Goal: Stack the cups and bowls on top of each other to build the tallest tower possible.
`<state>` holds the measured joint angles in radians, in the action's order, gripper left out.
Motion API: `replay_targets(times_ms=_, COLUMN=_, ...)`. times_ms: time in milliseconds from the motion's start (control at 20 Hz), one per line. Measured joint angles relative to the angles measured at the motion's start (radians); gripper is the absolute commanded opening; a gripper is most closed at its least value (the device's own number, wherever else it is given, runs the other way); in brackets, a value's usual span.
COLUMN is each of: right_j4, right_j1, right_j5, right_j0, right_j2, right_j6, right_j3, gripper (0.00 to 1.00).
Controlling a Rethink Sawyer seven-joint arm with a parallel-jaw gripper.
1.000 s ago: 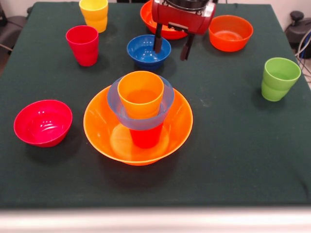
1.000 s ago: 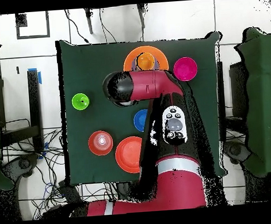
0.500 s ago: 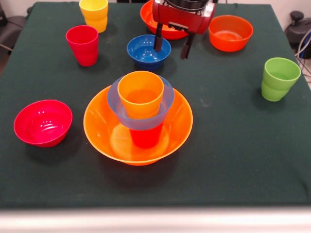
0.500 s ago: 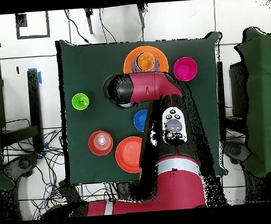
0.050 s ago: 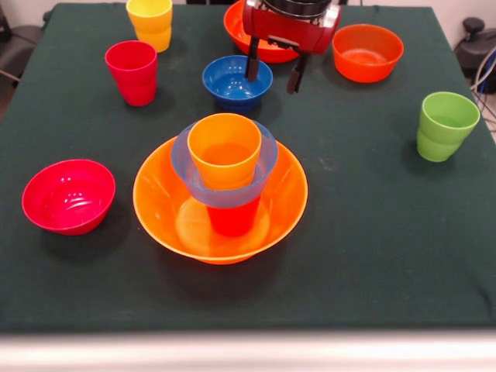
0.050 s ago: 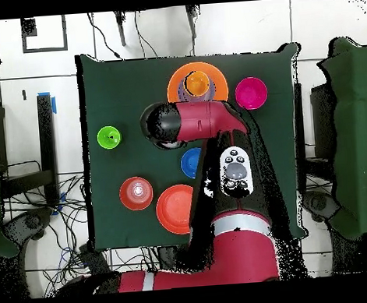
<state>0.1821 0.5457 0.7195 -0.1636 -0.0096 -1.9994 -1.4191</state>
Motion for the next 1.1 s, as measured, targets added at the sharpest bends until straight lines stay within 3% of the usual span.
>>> replay_targets(times_ms=1100, right_j4=0.000, right_j1=-0.016, right_j5=-0.091, right_j0=-0.005, right_j2=-0.035, right_j6=0.000, right_j3=-0.046, gripper=1.00)
